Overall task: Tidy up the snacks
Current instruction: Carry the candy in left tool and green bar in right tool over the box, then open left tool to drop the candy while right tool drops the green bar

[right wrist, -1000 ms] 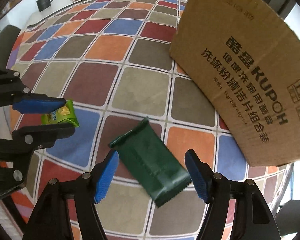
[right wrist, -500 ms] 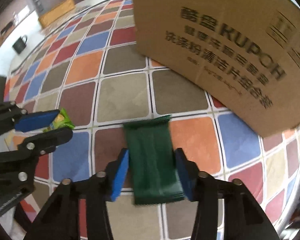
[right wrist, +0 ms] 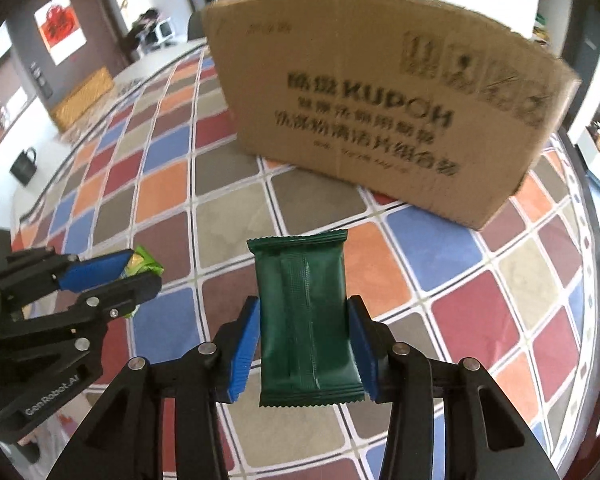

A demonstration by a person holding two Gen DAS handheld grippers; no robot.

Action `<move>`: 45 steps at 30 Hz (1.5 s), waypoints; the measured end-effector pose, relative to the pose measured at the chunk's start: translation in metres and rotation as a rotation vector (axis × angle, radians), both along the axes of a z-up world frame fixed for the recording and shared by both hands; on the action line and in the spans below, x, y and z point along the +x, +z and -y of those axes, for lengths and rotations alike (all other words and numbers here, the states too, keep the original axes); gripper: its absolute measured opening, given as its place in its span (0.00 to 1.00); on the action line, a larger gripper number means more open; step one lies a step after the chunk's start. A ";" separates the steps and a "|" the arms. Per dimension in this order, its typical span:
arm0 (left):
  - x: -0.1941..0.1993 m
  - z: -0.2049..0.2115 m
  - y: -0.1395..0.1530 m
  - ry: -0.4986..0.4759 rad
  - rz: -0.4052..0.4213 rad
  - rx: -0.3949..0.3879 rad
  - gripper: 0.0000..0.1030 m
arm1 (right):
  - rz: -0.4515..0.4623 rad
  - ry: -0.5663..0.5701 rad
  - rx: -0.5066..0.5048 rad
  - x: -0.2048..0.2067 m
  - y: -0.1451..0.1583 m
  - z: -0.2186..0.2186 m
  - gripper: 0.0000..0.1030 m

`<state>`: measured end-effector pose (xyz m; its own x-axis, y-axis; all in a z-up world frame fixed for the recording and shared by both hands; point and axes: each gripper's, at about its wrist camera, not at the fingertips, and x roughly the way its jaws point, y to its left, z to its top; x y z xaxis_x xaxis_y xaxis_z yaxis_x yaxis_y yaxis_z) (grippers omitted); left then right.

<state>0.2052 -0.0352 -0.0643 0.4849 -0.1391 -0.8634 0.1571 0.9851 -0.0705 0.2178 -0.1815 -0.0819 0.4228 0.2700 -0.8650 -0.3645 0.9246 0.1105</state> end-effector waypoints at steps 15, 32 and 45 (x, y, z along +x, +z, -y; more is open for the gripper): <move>0.017 0.003 0.080 -0.037 0.200 -0.038 0.22 | 0.205 -0.144 0.072 -0.010 0.079 0.021 0.43; 0.069 0.010 0.148 -0.084 0.373 -0.041 0.22 | 0.357 -0.229 0.101 0.027 0.146 0.032 0.43; 0.137 0.017 0.151 -0.097 0.334 -0.058 0.22 | 0.353 -0.265 0.069 0.079 0.157 0.034 0.43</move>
<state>0.3420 -0.0523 0.0864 0.7212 -0.2426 -0.6488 0.2733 0.9604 -0.0553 0.2968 -0.2157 0.0751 0.7515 0.1644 -0.6389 -0.1425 0.9860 0.0860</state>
